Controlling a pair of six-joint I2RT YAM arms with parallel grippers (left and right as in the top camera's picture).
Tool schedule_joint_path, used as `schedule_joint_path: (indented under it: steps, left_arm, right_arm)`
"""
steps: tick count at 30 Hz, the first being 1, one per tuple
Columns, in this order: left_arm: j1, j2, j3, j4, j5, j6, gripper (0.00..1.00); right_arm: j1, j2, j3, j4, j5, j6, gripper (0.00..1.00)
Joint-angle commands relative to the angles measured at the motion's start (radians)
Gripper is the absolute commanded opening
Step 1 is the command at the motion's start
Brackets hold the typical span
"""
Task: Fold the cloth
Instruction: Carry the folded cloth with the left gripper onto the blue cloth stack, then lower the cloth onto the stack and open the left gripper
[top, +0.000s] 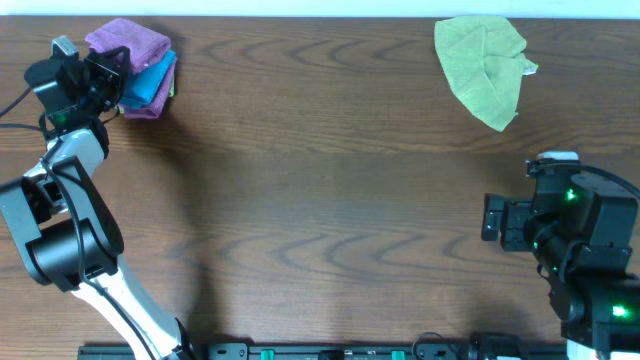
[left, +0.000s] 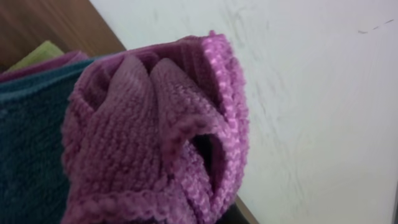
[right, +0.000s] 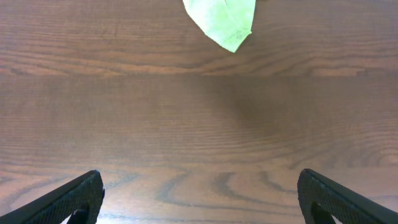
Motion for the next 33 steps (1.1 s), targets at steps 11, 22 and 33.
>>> schedule_joint_path:
  steps: [11,22,33]
  left_arm:
    - [0.049,0.009,0.024,-0.168,0.024,0.019,0.05]
    - [0.072,0.009,0.024,-0.26,0.109,0.053,0.4]
    - [0.109,0.009,0.024,-0.328,0.164,0.069,0.72]
  right_arm:
    - [-0.008,-0.003,0.004,-0.002,0.007,0.013,0.99]
    - [-0.008,-0.003,0.004,-0.002,0.007,0.013,0.99]
    - [-0.008,-0.003,0.004,-0.002,0.007,0.013,0.99]
